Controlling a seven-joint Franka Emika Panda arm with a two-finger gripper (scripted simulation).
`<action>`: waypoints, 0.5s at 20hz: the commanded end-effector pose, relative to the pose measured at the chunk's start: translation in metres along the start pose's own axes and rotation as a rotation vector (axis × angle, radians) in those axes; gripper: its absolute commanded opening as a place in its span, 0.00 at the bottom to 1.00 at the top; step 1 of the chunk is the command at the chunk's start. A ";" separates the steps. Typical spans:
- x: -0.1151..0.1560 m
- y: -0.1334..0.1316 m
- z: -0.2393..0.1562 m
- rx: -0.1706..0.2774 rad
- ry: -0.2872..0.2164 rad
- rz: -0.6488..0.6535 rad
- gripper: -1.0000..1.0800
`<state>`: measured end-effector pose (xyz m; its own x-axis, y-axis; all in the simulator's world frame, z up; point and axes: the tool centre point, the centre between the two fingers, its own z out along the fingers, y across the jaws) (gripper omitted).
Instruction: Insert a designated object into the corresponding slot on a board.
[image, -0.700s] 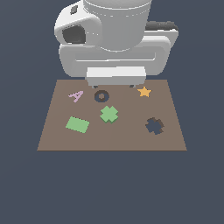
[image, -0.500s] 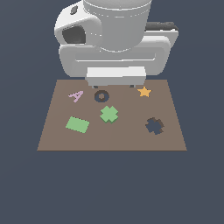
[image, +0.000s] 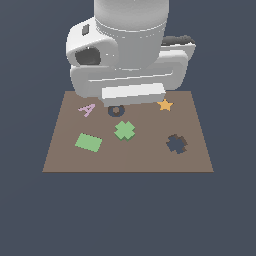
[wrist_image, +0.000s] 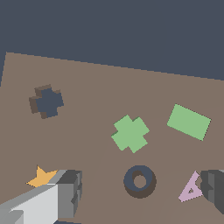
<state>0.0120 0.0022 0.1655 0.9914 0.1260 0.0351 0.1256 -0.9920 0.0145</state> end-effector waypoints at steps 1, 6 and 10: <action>0.000 0.001 0.008 0.002 -0.002 -0.039 0.96; 0.001 0.004 0.029 0.007 -0.007 -0.148 0.96; 0.003 0.006 0.050 0.013 -0.012 -0.262 0.96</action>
<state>0.0165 -0.0032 0.1240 0.9411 0.3375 0.0223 0.3373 -0.9413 0.0106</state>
